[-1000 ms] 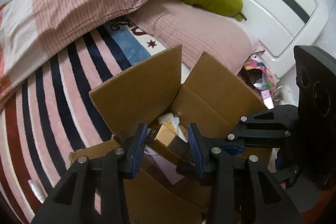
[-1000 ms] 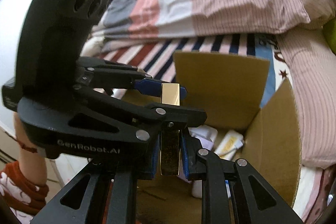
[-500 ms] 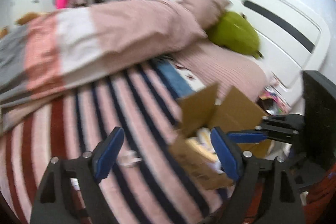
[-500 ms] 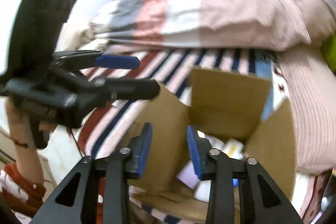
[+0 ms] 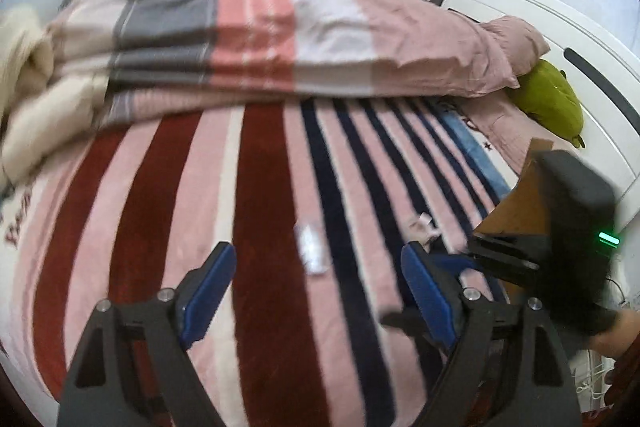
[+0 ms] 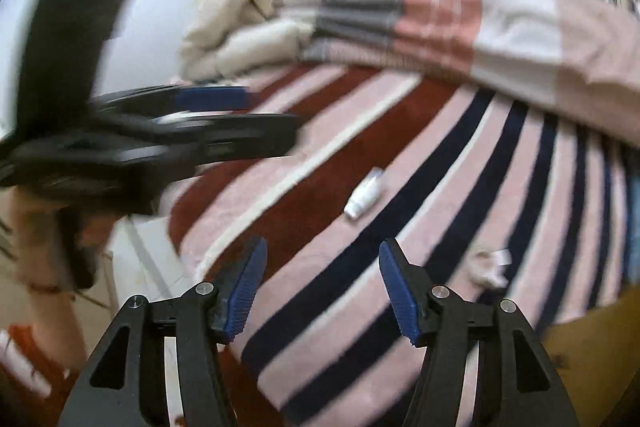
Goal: Organize rigid objects
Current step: 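Grasp the white clear-capped bottle on the blanket with the right gripper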
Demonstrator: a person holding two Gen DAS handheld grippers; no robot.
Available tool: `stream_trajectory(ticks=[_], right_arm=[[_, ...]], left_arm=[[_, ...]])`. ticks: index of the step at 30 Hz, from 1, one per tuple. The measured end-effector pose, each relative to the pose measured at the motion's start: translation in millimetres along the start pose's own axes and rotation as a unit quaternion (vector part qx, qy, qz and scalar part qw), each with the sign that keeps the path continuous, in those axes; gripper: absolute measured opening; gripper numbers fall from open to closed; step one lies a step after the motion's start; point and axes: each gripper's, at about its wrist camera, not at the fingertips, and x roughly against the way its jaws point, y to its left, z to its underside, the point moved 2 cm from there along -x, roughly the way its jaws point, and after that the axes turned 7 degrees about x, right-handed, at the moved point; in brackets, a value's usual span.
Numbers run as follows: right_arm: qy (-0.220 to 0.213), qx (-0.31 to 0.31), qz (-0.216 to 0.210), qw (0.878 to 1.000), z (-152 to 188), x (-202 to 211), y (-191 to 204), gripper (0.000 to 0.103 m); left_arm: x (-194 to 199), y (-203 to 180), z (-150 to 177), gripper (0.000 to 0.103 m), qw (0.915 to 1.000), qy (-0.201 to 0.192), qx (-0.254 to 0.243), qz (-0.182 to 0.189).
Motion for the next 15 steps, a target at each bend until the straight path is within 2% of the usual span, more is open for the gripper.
stream_trajectory(ticks=[5, 9, 11, 12, 13, 15], right_arm=[[0.010, -0.038, 0.032, 0.999, -5.4, -80.4, -16.2, 0.055], [0.014, -0.064, 0.046, 0.997, -12.7, -113.9, -29.5, 0.054], [0.020, -0.061, 0.059, 0.996, -16.7, -128.1, -33.0, 0.037], [0.025, -0.055, 0.073, 0.995, -16.9, -132.0, -32.4, 0.023], [0.027, -0.050, 0.089, 0.994, -17.1, -133.6, -32.8, 0.022], [0.022, -0.046, 0.091, 0.995, -17.5, -130.5, -32.6, 0.021]], left_arm=[[-11.7, 28.6, 23.0, 0.083, 0.9995, 0.016, 0.028, 0.002], [-14.3, 39.7, 30.4, 0.083, 0.9988, 0.023, 0.042, -0.002], [-13.9, 43.6, 31.8, 0.083, 0.9987, 0.023, 0.046, -0.002], [-12.5, 43.6, 32.3, 0.083, 0.9987, 0.022, 0.047, 0.000], [-11.2, 44.4, 32.5, 0.083, 0.9986, 0.021, 0.047, 0.003], [-10.3, 43.5, 29.6, 0.083, 0.9987, 0.021, 0.046, 0.012]])
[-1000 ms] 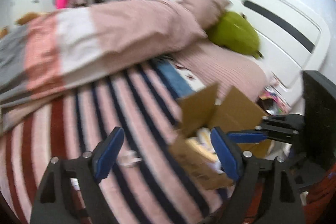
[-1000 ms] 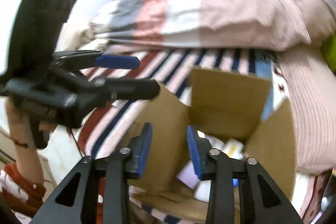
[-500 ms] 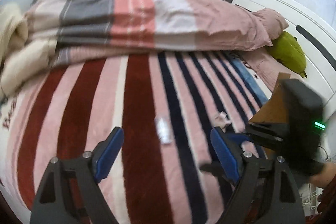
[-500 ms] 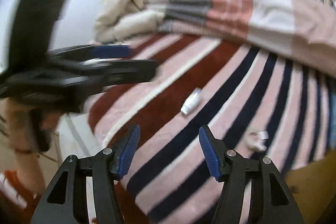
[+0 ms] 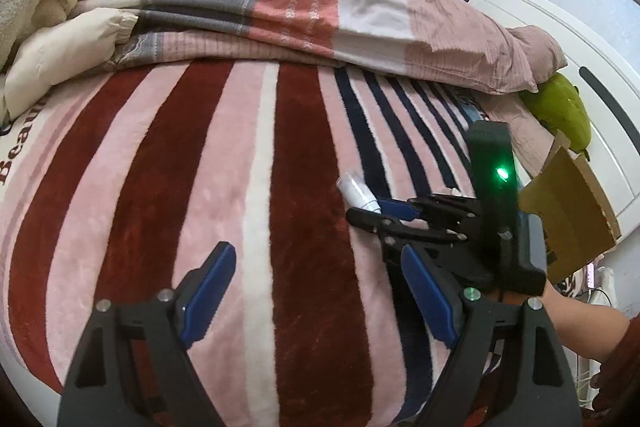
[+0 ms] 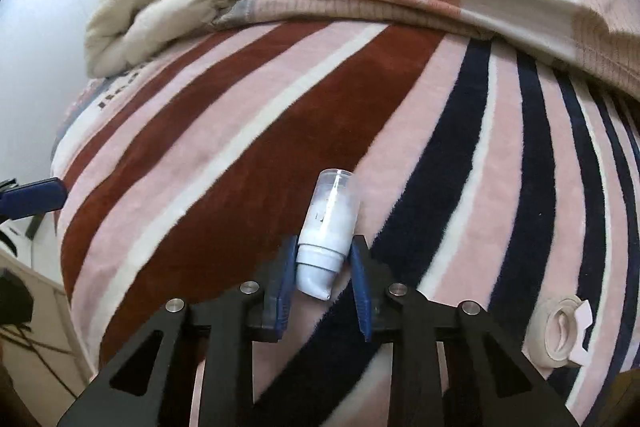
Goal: Organize rigid objects
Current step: 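Grasp the white clear-capped bottle on the blanket with the right gripper, then pass the white bottle to the left gripper and drop it into the box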
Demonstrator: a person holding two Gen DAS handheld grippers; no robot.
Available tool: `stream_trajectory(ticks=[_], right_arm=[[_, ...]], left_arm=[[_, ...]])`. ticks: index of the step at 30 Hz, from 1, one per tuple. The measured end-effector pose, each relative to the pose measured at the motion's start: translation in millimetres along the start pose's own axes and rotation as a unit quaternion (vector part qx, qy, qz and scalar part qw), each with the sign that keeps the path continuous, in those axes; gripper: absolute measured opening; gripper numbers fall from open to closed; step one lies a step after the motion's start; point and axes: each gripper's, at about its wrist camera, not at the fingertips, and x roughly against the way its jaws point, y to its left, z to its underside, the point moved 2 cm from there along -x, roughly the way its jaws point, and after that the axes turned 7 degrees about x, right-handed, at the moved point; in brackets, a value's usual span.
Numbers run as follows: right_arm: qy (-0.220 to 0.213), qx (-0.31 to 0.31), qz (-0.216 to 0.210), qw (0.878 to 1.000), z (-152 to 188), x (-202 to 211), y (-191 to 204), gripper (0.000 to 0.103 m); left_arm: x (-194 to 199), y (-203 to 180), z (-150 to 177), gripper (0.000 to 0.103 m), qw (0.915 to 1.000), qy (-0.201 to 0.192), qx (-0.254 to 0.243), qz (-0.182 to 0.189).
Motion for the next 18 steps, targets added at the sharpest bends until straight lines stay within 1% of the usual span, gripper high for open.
stream_trajectory(ticks=[2, 5, 11, 12, 13, 14, 15, 17, 18], right_arm=[[-0.011, 0.021, -0.002, 1.000, 2.6, 14.7, 3.8, 0.021], [-0.024, 0.056, -0.007, 0.998, 6.5, 35.8, 15.2, 0.021], [-0.056, 0.090, -0.042, 0.993, 16.1, 99.5, 33.7, 0.021], [-0.064, 0.095, -0.047, 0.992, 17.6, 112.3, 35.3, 0.021], [-0.072, 0.100, -0.050, 0.991, 18.8, 123.3, 36.5, 0.021], [-0.080, 0.104, -0.051, 0.990, 20.0, 134.9, 36.5, 0.021], [-0.090, 0.110, -0.050, 0.989, 21.6, 147.7, 36.1, 0.021], [-0.109, 0.126, -0.040, 0.985, 26.2, 172.2, 32.8, 0.021], [-0.115, 0.128, -0.036, 0.984, 27.6, 180.2, 30.2, 0.021]], left_arm=[[1.1, -4.5, -3.1, 0.082, 0.9999, -0.001, -0.002, 0.012], [4.1, -19.8, -5.8, 0.082, 0.9991, -0.001, -0.007, 0.043], [9.3, -64.7, -10.1, 0.082, 0.9948, 0.001, -0.029, 0.097], [11.3, -75.4, -11.3, 0.080, 0.9930, 0.000, -0.032, 0.114], [12.4, -83.4, -12.4, 0.074, 0.9916, -0.001, -0.034, 0.124], [13.9, -92.2, -13.6, 0.070, 0.9897, 0.000, -0.038, 0.138], [15.6, -104.8, -15.2, 0.063, 0.9870, 0.000, -0.043, 0.155], [18.8, -122.0, -18.8, 0.055, 0.9832, -0.002, -0.052, 0.175], [19.8, -134.0, -20.7, 0.049, 0.9813, -0.001, -0.060, 0.183]])
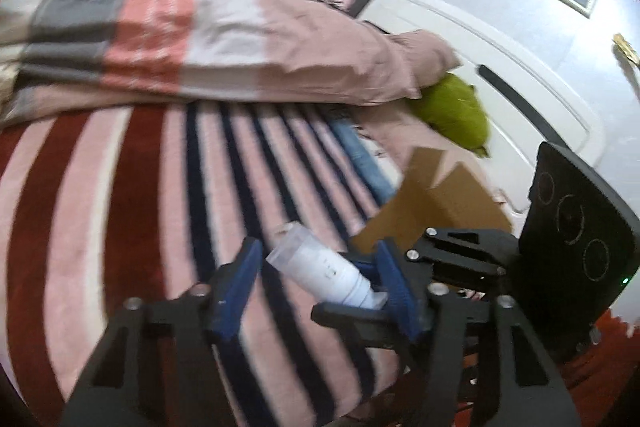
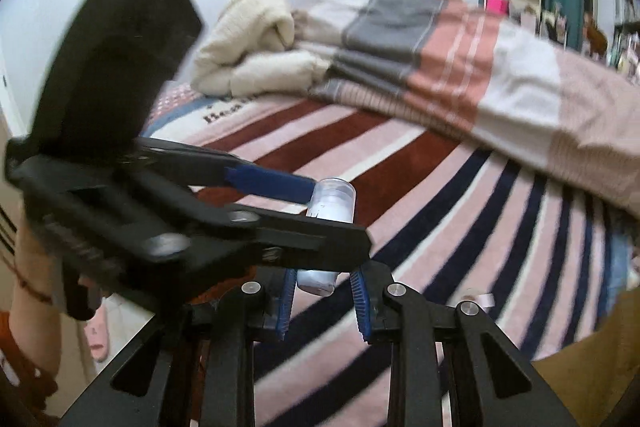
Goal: Organize rigid objects
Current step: 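Pass the white bottle to the left gripper and drop it into the box, then grasp the white tape roll with the right gripper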
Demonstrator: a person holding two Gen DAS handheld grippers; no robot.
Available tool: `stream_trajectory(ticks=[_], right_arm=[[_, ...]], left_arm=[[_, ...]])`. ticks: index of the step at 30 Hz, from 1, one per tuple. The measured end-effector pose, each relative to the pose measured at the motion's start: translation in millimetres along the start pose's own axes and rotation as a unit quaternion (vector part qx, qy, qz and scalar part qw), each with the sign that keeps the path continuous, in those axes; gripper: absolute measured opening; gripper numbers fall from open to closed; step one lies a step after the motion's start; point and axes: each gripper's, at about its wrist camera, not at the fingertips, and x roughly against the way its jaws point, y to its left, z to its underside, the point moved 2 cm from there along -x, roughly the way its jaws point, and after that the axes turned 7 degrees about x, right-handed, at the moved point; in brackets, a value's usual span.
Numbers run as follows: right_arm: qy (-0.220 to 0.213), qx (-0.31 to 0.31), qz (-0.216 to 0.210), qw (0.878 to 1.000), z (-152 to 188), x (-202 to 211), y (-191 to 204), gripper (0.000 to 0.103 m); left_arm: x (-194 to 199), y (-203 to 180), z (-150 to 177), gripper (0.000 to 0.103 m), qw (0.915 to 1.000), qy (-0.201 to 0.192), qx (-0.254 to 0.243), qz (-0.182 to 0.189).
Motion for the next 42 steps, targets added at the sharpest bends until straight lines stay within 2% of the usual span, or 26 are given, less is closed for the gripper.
stream_trajectory(ticks=[4, 14, 18, 21, 24, 27, 29, 30, 31, 33, 37, 42], right_arm=[[-0.016, -0.007, 0.022, 1.000, 7.5, 36.4, -19.3, 0.021], [-0.031, -0.065, 0.078, 0.994, 43.8, 110.8, -93.2, 0.021], [-0.013, -0.094, 0.094, 0.991, 64.5, 129.7, -126.6, 0.021], [0.011, -0.119, 0.089, 0.989, 76.8, 135.7, -148.0, 0.021], [0.033, -0.137, 0.078, 0.987, 88.2, 134.2, -165.7, 0.021], [0.055, -0.147, 0.077, 0.985, 95.2, 129.6, -174.4, 0.021], [0.067, -0.147, 0.078, 0.984, 98.0, 127.2, -175.8, 0.021], [0.072, -0.147, 0.082, 0.983, 99.3, 126.3, -176.1, 0.022], [0.077, -0.147, 0.086, 0.982, 100.6, 126.6, -175.9, 0.028], [0.085, -0.147, 0.093, 0.981, 101.5, 126.0, -175.9, 0.037], [0.082, -0.143, 0.097, 0.982, 96.9, 129.4, -170.8, 0.039], [0.051, -0.126, 0.095, 0.986, 72.3, 134.2, -147.9, 0.039]], left_arm=[[-17.0, -40.1, -12.7, 0.042, 0.9994, 0.008, -0.034, 0.004], [-95.2, -129.8, -34.8, 0.042, 0.9928, 0.057, -0.094, 0.047], [-133.7, -152.8, -37.8, 0.042, 0.9889, 0.090, -0.104, 0.054], [-154.6, -160.2, -37.8, 0.042, 0.9855, 0.120, -0.110, 0.049], [-170.3, -163.0, -36.8, 0.042, 0.9825, 0.146, -0.111, 0.033], [-177.5, -168.5, -35.7, 0.042, 0.9804, 0.152, -0.124, 0.012], [-179.1, -168.9, -35.7, 0.044, 0.9796, 0.156, -0.127, 0.003], [-178.1, -168.4, -36.1, 0.052, 0.9797, 0.155, -0.127, -0.003], [-175.7, -167.5, -36.5, 0.061, 0.9804, 0.150, -0.128, -0.011], [-166.5, -165.6, -37.4, 0.068, 0.9820, 0.135, -0.131, -0.022], [-136.5, -158.1, -40.8, 0.070, 0.9851, 0.106, -0.132, -0.027], [-82.9, -129.6, -47.3, 0.073, 0.9892, 0.051, -0.120, -0.067]])
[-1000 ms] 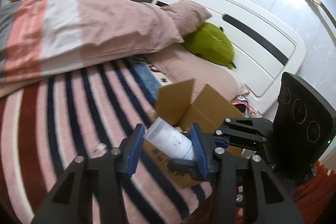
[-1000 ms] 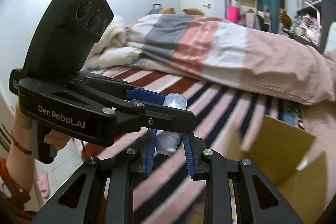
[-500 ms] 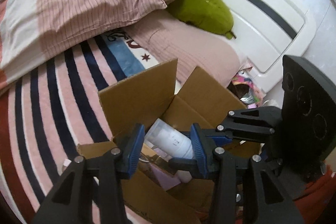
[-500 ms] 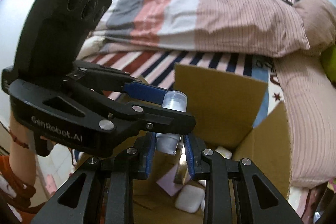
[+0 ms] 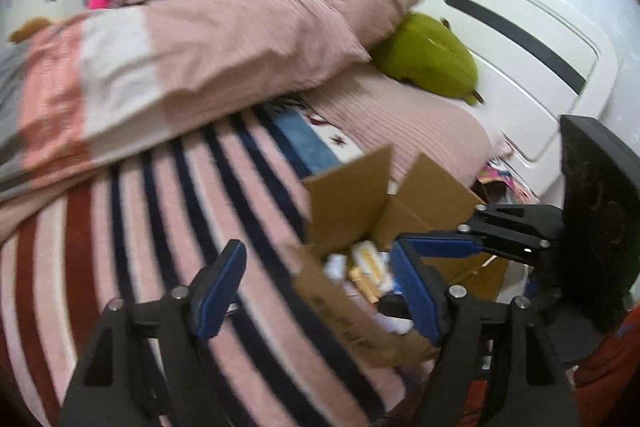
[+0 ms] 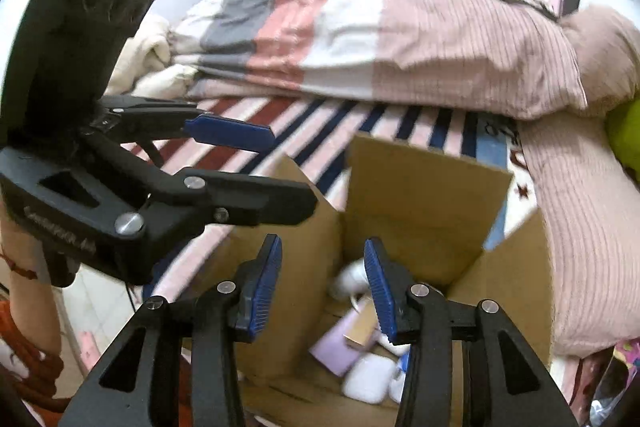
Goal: Organize rigid objects
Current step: 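Grasp the white tape roll with the right gripper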
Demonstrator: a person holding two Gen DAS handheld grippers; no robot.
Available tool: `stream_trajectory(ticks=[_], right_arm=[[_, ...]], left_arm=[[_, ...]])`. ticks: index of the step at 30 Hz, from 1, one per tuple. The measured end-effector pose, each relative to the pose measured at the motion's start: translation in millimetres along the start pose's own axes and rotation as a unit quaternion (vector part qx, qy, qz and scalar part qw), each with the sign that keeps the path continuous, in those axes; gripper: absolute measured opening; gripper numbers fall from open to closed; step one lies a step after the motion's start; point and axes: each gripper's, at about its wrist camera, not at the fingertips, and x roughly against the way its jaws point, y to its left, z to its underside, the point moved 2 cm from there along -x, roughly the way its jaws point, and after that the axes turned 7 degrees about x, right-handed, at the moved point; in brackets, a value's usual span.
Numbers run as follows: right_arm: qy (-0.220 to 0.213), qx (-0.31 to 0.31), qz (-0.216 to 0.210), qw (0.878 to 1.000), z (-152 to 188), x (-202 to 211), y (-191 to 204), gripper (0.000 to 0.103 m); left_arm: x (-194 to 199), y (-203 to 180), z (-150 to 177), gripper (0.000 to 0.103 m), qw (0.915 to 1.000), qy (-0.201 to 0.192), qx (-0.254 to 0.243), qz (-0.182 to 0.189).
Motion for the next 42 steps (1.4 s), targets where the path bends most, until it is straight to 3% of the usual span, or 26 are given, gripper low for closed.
stream_trajectory(ticks=[4, 8, 11, 16, 18, 22, 25, 27, 32, 34, 42], right_arm=[[-0.025, 0.029, -0.024, 0.999, -23.3, -0.1, 39.9, 0.041], [-0.024, 0.058, -0.061, 0.996, -39.7, -19.9, 85.5, 0.045], [-0.007, 0.073, -0.083, 0.994, -46.4, -48.4, 119.3, 0.046], [0.041, 0.049, -0.106, 0.992, -38.9, -109.6, 148.0, 0.058], [0.058, 0.029, -0.086, 0.994, -28.9, -135.9, 145.3, 0.058], [0.067, 0.017, 0.002, 0.998, -6.6, -176.0, 123.0, 0.058], [0.074, 0.009, 0.069, 0.995, 8.7, -200.7, 99.3, 0.058], [0.080, 0.006, 0.089, 0.993, 13.3, -212.2, 88.3, 0.058], [0.081, -0.025, 0.076, 0.993, 20.1, -231.1, 71.8, 0.055], [0.070, -0.003, 0.080, 0.994, 18.6, -230.6, 75.6, 0.036], [0.041, 0.036, 0.054, 0.997, 12.9, -201.9, 97.2, 0.035]], left_arm=[[34.2, 39.2, 14.4, 0.074, 0.9984, -0.031, 0.026, -0.039], [53.4, 81.2, 37.2, 0.074, 0.9952, -0.043, 0.058, -0.067], [59.6, 113.8, 59.5, 0.082, 0.9919, -0.048, 0.084, -0.082], [52.6, 149.1, 91.3, 0.082, 0.9892, -0.036, 0.112, -0.087], [48.8, 159.7, 102.9, 0.082, 0.9887, -0.031, 0.117, -0.089], [42.1, 174.0, 122.1, 0.082, 0.9874, -0.027, 0.134, -0.080], [38.0, 180.7, 132.5, 0.082, 0.9861, -0.020, 0.143, -0.081], [35.6, 184.3, 137.3, 0.082, 0.9853, -0.017, 0.151, -0.077], [32.9, 183.8, 141.2, 0.082, 0.9852, -0.013, 0.153, -0.077], [32.6, 182.3, 139.7, 0.082, 0.9851, -0.013, 0.154, -0.076], [34.9, 164.1, 125.8, 0.082, 0.9881, -0.018, 0.144, -0.049]])
